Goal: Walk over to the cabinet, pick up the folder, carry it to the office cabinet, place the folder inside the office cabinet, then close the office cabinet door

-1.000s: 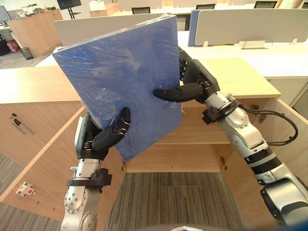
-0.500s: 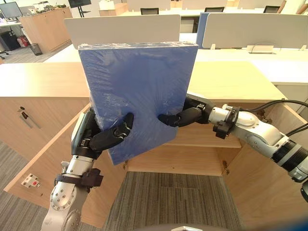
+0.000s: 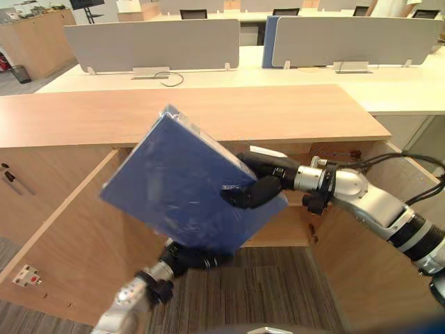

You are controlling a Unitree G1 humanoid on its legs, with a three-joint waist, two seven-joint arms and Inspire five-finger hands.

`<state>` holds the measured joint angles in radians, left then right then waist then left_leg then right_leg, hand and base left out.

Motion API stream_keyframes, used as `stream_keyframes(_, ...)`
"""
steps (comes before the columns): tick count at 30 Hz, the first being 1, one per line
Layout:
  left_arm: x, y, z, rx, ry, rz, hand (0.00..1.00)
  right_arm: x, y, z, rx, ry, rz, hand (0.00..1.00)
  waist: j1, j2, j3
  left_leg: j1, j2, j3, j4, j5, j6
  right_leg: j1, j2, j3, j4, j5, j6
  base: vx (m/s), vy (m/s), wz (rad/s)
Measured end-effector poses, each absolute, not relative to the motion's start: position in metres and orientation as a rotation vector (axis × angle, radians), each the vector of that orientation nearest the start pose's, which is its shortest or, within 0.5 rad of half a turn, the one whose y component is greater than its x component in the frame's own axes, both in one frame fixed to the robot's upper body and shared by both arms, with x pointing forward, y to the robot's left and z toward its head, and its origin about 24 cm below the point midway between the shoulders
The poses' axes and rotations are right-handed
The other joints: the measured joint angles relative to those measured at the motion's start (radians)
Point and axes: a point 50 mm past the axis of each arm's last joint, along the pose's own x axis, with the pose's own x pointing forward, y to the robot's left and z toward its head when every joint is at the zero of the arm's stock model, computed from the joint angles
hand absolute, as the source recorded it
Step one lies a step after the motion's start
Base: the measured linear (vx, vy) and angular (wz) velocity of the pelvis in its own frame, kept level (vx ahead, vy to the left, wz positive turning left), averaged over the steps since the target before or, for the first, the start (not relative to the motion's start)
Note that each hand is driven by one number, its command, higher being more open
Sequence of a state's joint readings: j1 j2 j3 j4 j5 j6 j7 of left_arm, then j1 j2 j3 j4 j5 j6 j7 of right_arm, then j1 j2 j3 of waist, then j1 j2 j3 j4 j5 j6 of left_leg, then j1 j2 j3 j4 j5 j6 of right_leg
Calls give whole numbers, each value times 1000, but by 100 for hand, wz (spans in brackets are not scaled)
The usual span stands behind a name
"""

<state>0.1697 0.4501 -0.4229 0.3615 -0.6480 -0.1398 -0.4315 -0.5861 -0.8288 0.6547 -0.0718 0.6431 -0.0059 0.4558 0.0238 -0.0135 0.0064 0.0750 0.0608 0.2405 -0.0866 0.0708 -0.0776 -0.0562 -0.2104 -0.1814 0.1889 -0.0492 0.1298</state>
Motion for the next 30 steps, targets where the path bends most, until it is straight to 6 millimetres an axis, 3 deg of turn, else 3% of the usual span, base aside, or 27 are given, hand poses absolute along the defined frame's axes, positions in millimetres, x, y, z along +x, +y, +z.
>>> stream_keyframes(1,152,166,-85,-236,606,-528,100,284,-112,141,-344,-111,1092,0,-13,-7,11,11,-9,8,0,-1,2,-20,-11,15,52,-21,1,-11,20,-17)
stream_keyframes(5,126,166,-121,-156,819,-464,100,263,-92,140,-217,-167,1192,0,-41,-27,51,50,-21,43,0,-18,1,-68,-34,19,172,-51,-6,-41,11,-29)
stream_keyframes(7,112,173,-136,-89,919,-427,100,251,-81,147,-241,-244,1243,0,-44,-35,62,64,-25,76,0,-27,7,-81,-49,-7,179,-59,-21,-67,10,-50)
stream_keyframes(8,102,180,-145,-96,985,-368,100,245,-78,151,-279,-286,1263,0,-61,-38,63,65,-24,81,0,-27,6,-80,-49,-19,170,-64,-36,-46,26,-30)
stream_keyframes(10,105,194,-150,-37,1018,-275,100,241,-76,154,-381,-353,1261,0,-58,-35,69,71,-7,115,0,-24,-3,-81,-57,-68,157,-64,-52,-26,24,-55)
stream_keyframes(11,102,207,-154,39,1073,-225,100,241,-73,152,-448,-379,1251,0,-45,-30,77,80,9,149,-1,-26,-10,-81,-54,-91,140,-38,-62,-18,-8,-80)
stream_keyframes(13,94,229,-157,215,1149,-156,100,239,-69,144,-572,-436,1213,0,-51,-45,89,87,32,174,-1,-25,-24,-81,-28,-84,119,-3,-55,-15,-38,-59)
stream_keyframes(14,83,239,-159,298,1204,-115,100,240,-67,133,-669,-436,1196,0,-56,-49,92,87,49,187,-1,-25,-34,-82,-3,-72,104,5,-60,9,-60,-34)
stream_keyframes(16,73,243,-162,257,1242,7,100,241,-72,108,-865,-382,1184,0,-54,-52,97,88,65,190,-1,-19,-40,-81,20,-64,101,5,-67,24,-56,-16)
stream_keyframes(20,69,235,-165,131,1233,144,100,238,-109,49,-1173,-131,1215,0,-34,-35,111,58,96,148,-5,-21,-61,-92,32,-107,134,-37,-77,38,-62,26)
stream_keyframes(22,69,233,-165,69,1224,208,100,234,-121,26,-1212,-19,1218,0,-36,-19,118,35,112,109,0,-22,-68,-101,34,-142,161,-76,-79,72,-104,51)
stream_keyframes(25,71,233,-165,25,1211,281,100,230,-120,4,-1222,45,1216,0,-36,-7,118,-38,150,50,76,-34,-72,-100,49,-200,162,-111,-87,86,-141,56)
stream_keyframes(27,79,235,-163,8,1183,335,100,230,-110,-14,-1208,77,1192,0,-27,-10,130,-114,192,-6,227,-59,-51,-46,72,-257,141,-126,-107,161,-251,67)
stream_keyframes(30,90,237,-159,41,1138,370,100,228,-99,-23,-1137,75,1111,0,-4,-12,140,-184,251,-9,469,-71,-20,72,115,-301,68,-140,-128,131,-237,48)
